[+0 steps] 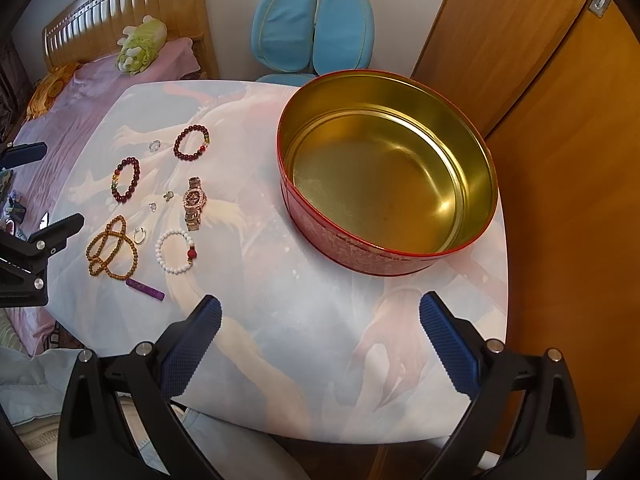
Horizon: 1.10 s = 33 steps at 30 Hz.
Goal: Organize jewelry
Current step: 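Move both tools over the table toward the bead bracelets, then grasp the red multicolour bead bracelet with the left tool while the right grasps the white pearl bracelet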
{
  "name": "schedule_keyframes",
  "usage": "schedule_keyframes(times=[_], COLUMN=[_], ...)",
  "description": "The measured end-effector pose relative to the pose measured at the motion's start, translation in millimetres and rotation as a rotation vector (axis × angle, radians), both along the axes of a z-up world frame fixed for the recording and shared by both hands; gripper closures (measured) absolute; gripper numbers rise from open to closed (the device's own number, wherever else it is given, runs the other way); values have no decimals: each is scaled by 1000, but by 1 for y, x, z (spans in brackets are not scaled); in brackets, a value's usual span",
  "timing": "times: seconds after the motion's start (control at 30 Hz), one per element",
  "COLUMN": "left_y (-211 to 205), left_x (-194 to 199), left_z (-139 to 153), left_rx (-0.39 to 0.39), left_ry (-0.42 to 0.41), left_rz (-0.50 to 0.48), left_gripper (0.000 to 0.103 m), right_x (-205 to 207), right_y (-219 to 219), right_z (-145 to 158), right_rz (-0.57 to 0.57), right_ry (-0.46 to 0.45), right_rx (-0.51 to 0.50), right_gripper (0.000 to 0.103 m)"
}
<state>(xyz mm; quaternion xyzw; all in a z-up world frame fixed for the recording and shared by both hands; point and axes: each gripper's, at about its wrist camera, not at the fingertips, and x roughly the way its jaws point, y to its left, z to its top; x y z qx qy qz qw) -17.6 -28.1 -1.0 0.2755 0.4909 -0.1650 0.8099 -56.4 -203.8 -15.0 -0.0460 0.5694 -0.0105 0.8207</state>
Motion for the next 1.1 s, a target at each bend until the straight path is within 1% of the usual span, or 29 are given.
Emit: schedule_keyframes(times=[0.13, 0.2, 0.27, 0.37, 0.47, 0.57, 0.63, 0.77, 0.83, 0.97, 1.1], left_y=[4, 7, 14, 32, 53, 76, 91, 113, 120, 122, 121], left_x=[2, 4, 8, 18, 23, 32, 37, 51, 57, 78, 107], left_z=[-4, -8, -14, -27, -40, -54, -65, -86, -94, -109, -117], left_rx=[-3, -10, -35, -80, -95, -123, -121, -127, -151, -131, -130], left_ry=[18, 40, 78, 139, 141, 179, 191, 224, 230, 218, 194], left_rz=[6, 15, 26, 67, 99, 139, 162, 205, 194, 180, 186], left_gripper=[7, 7, 7, 7, 7, 7, 7, 7, 7, 7, 7], right_x=[2, 2, 4, 8, 15, 23, 28, 38, 43, 52, 60], right_y=[2, 3, 5, 9, 17, 29, 39, 54, 59, 68, 82], right_z=[-3, -6, -9, -16, -27, -40, -51, -68, -75, -94, -106], right_rz=[-1, 1, 0, 5, 17, 34, 51, 72, 81, 67, 81], right_ry=[12, 20, 27, 44, 74, 99, 116, 128, 120, 134, 119], right_rx=[15, 31, 56, 129, 190, 218, 231, 220, 193, 171, 98], right_gripper=[4, 4, 4, 4, 4, 4, 4, 4, 4, 4, 4])
